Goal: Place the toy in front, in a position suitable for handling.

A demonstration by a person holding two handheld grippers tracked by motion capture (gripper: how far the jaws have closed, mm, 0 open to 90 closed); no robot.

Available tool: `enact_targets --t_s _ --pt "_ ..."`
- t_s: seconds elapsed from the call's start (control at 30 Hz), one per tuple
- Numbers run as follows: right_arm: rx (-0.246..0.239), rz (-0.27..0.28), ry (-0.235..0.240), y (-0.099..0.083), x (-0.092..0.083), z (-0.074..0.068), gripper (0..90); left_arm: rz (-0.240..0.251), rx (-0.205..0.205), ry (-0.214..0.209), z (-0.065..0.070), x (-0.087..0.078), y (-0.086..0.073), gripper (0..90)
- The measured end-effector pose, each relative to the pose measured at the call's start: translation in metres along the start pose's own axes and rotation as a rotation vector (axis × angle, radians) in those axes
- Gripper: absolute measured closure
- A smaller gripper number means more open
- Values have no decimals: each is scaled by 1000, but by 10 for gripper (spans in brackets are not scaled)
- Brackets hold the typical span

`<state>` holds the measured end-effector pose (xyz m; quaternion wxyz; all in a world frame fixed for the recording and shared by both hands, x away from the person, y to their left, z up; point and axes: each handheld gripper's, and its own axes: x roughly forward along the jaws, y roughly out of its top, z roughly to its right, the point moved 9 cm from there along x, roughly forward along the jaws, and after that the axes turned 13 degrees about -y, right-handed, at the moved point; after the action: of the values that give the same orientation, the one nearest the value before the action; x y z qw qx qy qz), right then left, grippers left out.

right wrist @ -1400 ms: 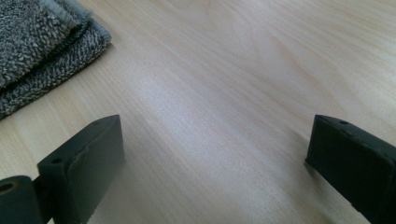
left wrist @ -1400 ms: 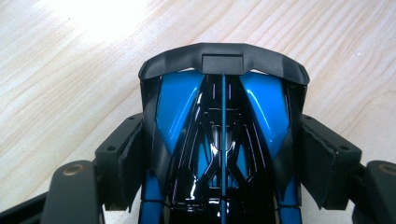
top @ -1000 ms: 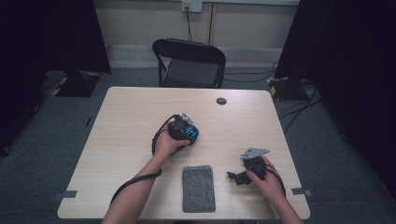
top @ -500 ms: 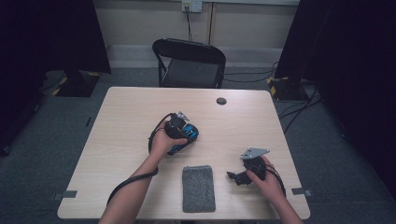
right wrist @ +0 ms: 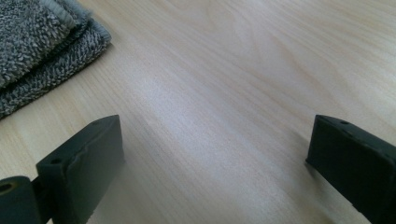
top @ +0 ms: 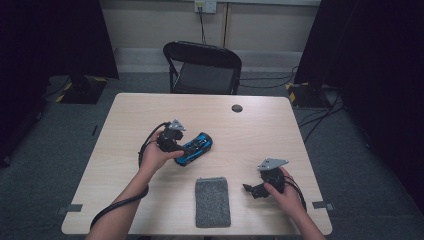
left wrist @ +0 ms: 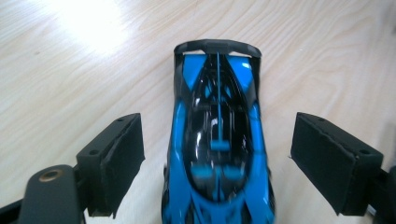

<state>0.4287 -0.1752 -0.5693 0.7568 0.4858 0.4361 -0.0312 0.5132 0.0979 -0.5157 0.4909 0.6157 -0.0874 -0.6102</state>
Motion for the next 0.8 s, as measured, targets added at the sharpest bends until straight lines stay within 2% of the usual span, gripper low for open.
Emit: enact_targets --t_s 0.17,0.33,0.47,0.53,0.6,0.7,0.8 --pt "0 0 0 0 0 0 30 11 -12 -2 2 -12 -24 165" --pt "2 0 -2 0 0 0 30 12 -15 -1 -1 -10 -39 165" --pt "3 0 -3 0 0 0 30 44 -10 3 -6 -6 -41 165" --pt "3 0 -3 0 0 0 30 48 -18 0 -7 -3 -43 165" --pt "4 -1 -5 0 0 0 30 36 -7 1 -8 0 -45 165" --pt "6 -1 -5 0 0 0 30 52 -21 -15 -7 4 -46 165" --pt "5 -1 -5 0 0 0 30 42 -2 -13 -5 11 -48 165"
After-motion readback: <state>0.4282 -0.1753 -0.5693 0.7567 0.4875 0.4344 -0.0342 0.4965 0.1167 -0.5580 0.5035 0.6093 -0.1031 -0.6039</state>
